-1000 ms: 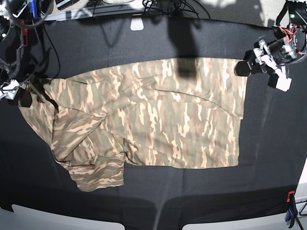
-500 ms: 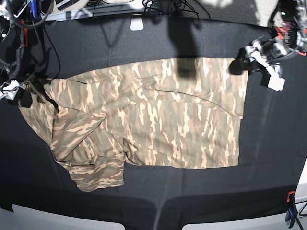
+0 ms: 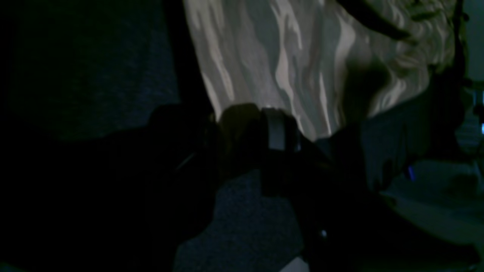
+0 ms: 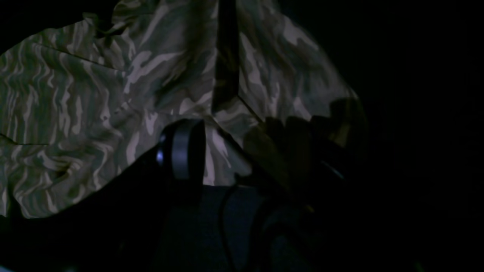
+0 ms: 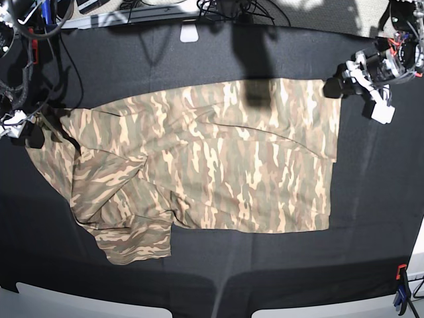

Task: Layout the t-shirt on the table in an organized manner, then fold the t-shirt properly
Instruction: 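Move both grippers to the shirt's side edges near the collar, then grasp the shirt edges with both grippers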

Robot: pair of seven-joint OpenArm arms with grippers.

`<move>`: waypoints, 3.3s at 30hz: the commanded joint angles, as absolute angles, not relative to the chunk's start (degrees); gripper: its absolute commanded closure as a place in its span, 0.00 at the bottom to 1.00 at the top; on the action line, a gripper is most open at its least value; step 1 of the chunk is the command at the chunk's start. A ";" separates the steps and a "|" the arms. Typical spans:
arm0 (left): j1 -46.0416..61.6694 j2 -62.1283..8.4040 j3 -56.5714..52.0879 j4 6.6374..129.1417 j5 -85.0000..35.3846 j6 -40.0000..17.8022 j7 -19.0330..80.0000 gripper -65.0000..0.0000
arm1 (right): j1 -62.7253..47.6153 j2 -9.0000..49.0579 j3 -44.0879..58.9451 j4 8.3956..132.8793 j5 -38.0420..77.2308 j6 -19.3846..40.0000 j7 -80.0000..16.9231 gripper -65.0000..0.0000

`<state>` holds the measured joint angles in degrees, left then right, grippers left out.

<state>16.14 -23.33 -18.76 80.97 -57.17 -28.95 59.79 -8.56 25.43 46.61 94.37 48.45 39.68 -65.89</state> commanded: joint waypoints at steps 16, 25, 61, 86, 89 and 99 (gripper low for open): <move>16.21 -24.45 -19.03 81.38 -64.60 -27.88 65.56 0.65 | -7.94 26.81 46.92 95.48 49.71 40.00 -64.71 0.50; 16.19 -25.26 -19.05 81.38 -64.49 -30.48 63.46 1.00 | -7.94 26.81 46.92 95.46 49.71 40.00 -64.71 0.50; 16.03 -26.50 -19.09 81.41 -64.18 -30.46 59.99 1.00 | -7.49 25.21 22.04 94.13 11.31 36.60 -51.09 0.57; 16.03 -26.72 -19.18 81.41 -54.50 -30.65 59.75 1.00 | -7.46 28.69 22.17 89.91 6.35 35.90 -50.52 1.00; 16.03 -26.72 -19.20 81.41 -52.40 -30.63 59.20 1.00 | -7.46 30.30 22.15 89.91 6.44 35.90 -50.57 1.00; 16.34 -27.57 -19.20 81.41 -45.01 -28.47 58.67 1.00 | -7.49 31.29 22.94 89.89 6.15 35.90 -54.46 1.00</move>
<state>16.03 -26.02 -18.76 81.23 -48.82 -30.09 57.98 -8.27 29.87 22.28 88.84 6.22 36.16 -54.72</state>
